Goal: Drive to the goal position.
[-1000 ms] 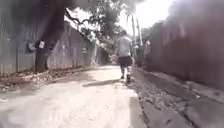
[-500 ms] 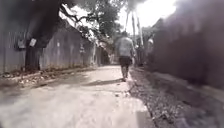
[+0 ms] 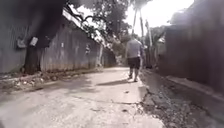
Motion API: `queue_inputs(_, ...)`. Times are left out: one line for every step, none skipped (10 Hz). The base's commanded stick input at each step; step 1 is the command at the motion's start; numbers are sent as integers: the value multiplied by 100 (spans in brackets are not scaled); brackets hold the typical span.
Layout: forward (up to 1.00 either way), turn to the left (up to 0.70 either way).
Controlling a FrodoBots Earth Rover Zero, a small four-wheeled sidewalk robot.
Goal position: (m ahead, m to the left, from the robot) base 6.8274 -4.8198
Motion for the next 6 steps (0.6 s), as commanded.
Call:
queue_inputs(100, 27)
queue_inputs(100, 27)
queue_inputs(100, 11)
queue_inputs(100, 0)
queue_inputs(100, 0)
queue_inputs(100, -13)
